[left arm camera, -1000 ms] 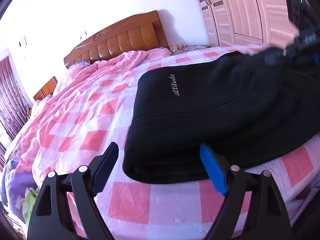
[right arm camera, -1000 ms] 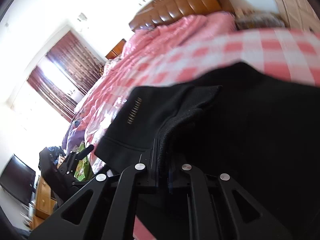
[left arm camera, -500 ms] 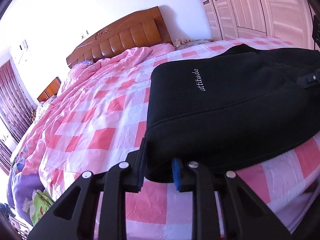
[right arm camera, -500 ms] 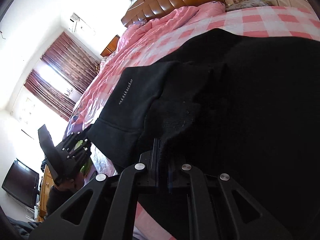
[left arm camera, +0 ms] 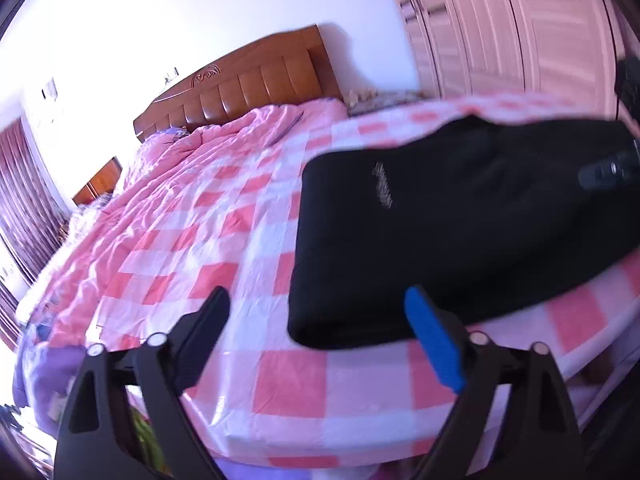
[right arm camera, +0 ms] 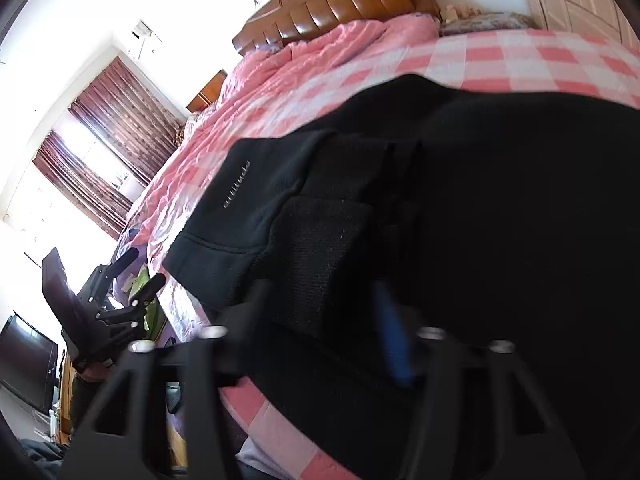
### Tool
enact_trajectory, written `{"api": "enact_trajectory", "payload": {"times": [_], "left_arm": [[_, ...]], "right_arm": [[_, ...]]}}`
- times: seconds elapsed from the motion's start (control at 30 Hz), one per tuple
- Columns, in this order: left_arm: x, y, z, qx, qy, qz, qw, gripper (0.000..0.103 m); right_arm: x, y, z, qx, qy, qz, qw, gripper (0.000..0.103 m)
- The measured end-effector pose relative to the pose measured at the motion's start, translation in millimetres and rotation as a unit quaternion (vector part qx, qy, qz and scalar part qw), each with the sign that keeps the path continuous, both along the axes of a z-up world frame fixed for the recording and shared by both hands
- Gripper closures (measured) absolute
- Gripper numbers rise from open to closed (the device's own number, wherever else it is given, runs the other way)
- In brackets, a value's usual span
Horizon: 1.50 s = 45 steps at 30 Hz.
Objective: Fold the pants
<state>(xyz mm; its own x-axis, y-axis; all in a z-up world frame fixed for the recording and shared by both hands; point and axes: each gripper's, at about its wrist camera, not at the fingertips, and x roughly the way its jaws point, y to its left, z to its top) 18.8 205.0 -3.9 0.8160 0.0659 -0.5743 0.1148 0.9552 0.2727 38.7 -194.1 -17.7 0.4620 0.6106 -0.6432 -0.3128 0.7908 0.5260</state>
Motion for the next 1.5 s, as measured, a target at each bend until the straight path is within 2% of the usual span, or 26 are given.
{"api": "enact_trajectory", "payload": {"times": [0.1, 0.17, 0.23, 0.27, 0.33, 0.47, 0.5, 0.57, 0.67, 1.1, 1.27, 1.37, 1.43, 1.5], "left_arm": [[5.1, -4.3, 21.0, -0.076, -0.014, -0.002, 0.997, 0.003], [21.6, -14.8, 29.1, -0.121, -0.005, -0.009, 0.9926, 0.002], [41.3, -33.2, 27.7, -0.103, 0.015, -0.004, 0.9946, 0.002], [57.0, -47.2, 23.3, -0.065, 0.024, 0.014, 0.9975, 0.002], [75.4, -64.4, 15.0, -0.026, 0.036, 0.026, 0.9987, 0.002], [100.0, -83.7, -11.6, -0.005, 0.087, 0.029, 0.9958, 0.002], [104.3, -86.8, -24.1, 0.014, 0.104, 0.038, 0.9937, 0.001], [103.4, -82.3, -30.2, -0.004, 0.101, 0.04, 0.9941, 0.001], [105.4, -69.2, -34.3, -0.045, 0.116, 0.039, 0.9914, 0.001], [104.9, -62.5, -37.9, -0.067, 0.115, 0.028, 0.9907, 0.001], [104.9, -64.3, -36.2, -0.06, 0.119, 0.033, 0.9905, 0.001], [104.1, -70.0, -28.7, -0.037, 0.121, 0.056, 0.9903, 0.001], [96.8, -78.7, -17.8, -0.016, 0.102, 0.066, 0.9924, 0.002], [85.9, -87.4, -5.3, -0.027, 0.081, 0.054, 0.9948, 0.002]], "right_arm": [[-7.1, -7.1, 8.2, -0.034, -0.031, -0.018, 0.999, 0.015], [-5.8, -7.8, 13.5, -0.044, -0.046, -0.028, 0.998, 0.015], [-0.1, 2.4, 20.9, -0.062, -0.067, -0.026, 0.996, 0.015], [2.6, 8.3, 22.6, -0.079, -0.077, -0.023, 0.994, 0.015], [16.7, 24.0, 18.6, -0.142, -0.079, -0.021, 0.987, 0.015], [29.2, 28.2, -8.6, -0.177, -0.03, -0.014, 0.984, 0.015], [26.0, 28.9, -13.4, -0.186, -0.044, -0.012, 0.981, 0.015], [23.6, 29.7, -15.6, -0.198, -0.053, -0.007, 0.979, 0.015], [23.6, 27.3, -15.8, -0.198, -0.045, 0.0, 0.979, 0.014], [20.3, 28.4, -13.4, -0.202, -0.048, 0.005, 0.978, 0.014], [12.5, 19.4, -6.1, -0.189, -0.038, 0.004, 0.981, 0.013], [-20.3, -9.1, 17.4, -0.147, -0.06, -0.003, 0.987, 0.013], [-49.9, -43.7, 31.7, -0.126, -0.073, -0.035, 0.989, 0.013], [-80.9, -89.4, 37.6, -0.088, -0.064, -0.092, 0.99, 0.013]]}}
